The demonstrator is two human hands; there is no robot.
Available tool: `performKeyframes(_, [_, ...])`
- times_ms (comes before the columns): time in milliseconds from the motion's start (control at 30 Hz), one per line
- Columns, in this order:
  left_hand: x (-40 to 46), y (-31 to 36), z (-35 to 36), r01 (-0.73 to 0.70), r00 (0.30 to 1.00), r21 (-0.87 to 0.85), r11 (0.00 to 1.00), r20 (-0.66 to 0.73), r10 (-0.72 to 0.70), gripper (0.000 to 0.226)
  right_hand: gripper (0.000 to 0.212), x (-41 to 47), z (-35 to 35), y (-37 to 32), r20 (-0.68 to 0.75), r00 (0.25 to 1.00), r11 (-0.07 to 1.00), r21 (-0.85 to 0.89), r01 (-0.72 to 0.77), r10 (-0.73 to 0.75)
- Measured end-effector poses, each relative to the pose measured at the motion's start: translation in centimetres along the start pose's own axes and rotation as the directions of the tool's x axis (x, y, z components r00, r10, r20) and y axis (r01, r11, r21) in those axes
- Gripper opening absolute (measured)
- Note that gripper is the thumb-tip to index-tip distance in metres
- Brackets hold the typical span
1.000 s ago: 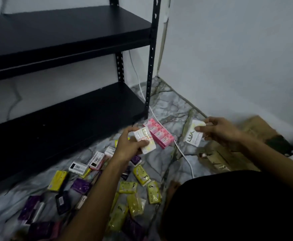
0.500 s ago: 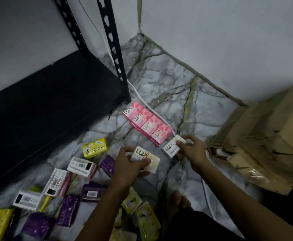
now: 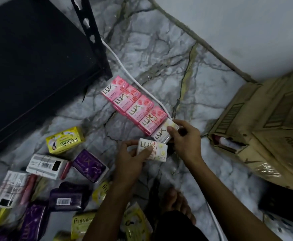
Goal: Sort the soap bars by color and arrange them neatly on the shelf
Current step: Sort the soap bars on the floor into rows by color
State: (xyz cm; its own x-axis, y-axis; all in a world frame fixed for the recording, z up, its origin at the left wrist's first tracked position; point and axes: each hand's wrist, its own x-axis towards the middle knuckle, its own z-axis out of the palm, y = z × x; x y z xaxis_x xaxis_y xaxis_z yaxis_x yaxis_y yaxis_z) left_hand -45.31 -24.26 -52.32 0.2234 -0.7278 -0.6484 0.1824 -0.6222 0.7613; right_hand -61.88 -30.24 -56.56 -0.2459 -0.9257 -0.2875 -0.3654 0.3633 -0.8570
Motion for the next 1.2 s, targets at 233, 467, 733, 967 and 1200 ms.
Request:
performKeyframes(233, [-1.3,0.1,-3.5,-0.129,0.991,0.233,0.964,0.013,0.130,0.034,0.017,-5.5,0.0,1.0,0.012,0.998,0.998,0.003,-0.064,0.064])
performKeyframes(467, [1.0,3.0,-8.7,-0.218,0.961,0.426,0.878,-0.065,0.270,0.033,0.016,-8.7,1.8,-0.8,0.044,0.996,0.997,-0.017,-0.076,0.077])
performKeyframes(733, [1.2,3.2,-10.3,-0.244,0.938,0.409,0.879,-0.132,0.322,0.025,0.028,-8.3,8.3,-4.1,0.037,0.999,0.999,-0.039,0.038,-0.037])
performKeyframes(967, [1.8,2.3,-8.4,-0.251,0.930,0.582,0.773,-0.077,0.360,0.022,0.026,-9.7,7.7,-3.7,0.108,0.984,0.953,0.253,-0.168,0.145])
performKeyframes(1200, [4.1,3.5,-9.0,-0.362,0.928,0.645,0.673,0.182,0.324,0.038,0.030,-10.5,9.3,-5.0,0.143,0.969,0.919,0.314,-0.236,0.200])
